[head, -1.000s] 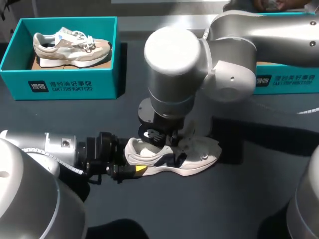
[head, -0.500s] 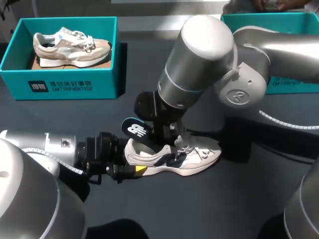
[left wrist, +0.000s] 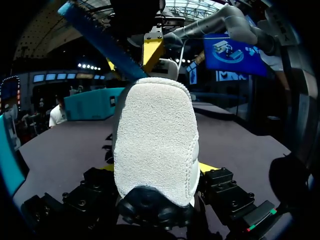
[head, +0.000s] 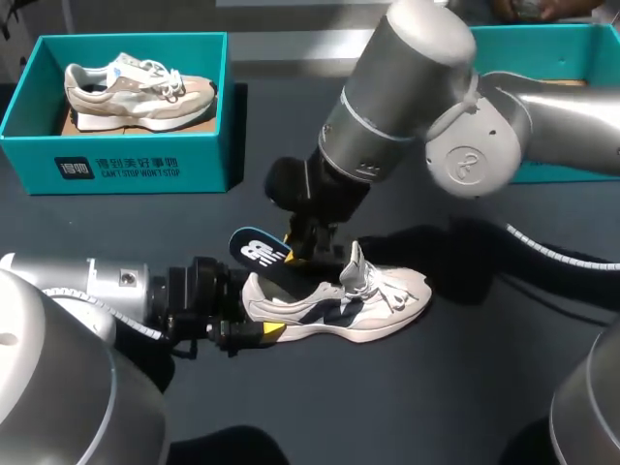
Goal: Take the shoe out of the shoebox, open the shoe tongue, remove and reinsert the insole, then place the shoe into the shoebox
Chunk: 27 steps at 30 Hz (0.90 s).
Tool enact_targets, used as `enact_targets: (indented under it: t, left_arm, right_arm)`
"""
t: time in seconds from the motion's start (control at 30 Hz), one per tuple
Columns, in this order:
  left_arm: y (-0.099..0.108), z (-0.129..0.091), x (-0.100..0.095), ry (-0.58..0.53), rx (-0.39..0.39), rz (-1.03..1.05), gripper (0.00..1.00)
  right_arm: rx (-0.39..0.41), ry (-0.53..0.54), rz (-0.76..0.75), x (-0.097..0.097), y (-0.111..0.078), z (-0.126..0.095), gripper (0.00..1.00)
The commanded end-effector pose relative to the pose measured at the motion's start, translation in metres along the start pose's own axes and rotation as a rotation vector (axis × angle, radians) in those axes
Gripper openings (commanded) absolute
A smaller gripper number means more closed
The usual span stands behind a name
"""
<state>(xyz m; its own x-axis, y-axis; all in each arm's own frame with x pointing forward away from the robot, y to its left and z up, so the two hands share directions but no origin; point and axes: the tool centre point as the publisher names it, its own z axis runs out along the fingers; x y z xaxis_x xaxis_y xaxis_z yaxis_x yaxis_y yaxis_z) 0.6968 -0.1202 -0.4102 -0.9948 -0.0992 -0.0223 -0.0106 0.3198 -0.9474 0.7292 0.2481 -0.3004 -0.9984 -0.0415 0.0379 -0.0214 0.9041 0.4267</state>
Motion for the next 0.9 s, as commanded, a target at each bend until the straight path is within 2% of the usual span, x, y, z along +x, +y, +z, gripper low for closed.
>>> enact_targets:
  t: [0.03,0.5,0.53,0.63,0.77,0.9]
  left_arm:
    - [0.001,0.001,0.001,-0.003,0.000,-0.001,0.00]
    - [0.001,0.001,0.001,-0.003,0.000,-0.001,0.00]
    - [0.001,0.001,0.001,-0.003,0.000,-0.001,0.00]
    - [0.001,0.001,0.001,-0.003,0.000,-0.001,0.00]
    - [0.001,0.001,0.001,-0.003,0.000,-0.001,0.00]
    - [0.001,0.001,0.001,-0.003,0.000,-0.001,0.00]
  right_arm:
    - [-0.087,0.095,0.043,-0.004,-0.010,-0.005,1.00]
    - [-0.087,0.095,0.043,-0.004,-0.010,-0.005,1.00]
    - [-0.136,0.113,0.066,-0.003,-0.007,-0.006,1.00]
    - [-0.180,0.154,0.114,0.001,0.000,-0.008,1.00]
    - [-0.217,0.204,0.146,0.005,0.008,-0.010,1.00]
    - [-0.211,0.245,0.190,0.008,0.010,-0.004,1.00]
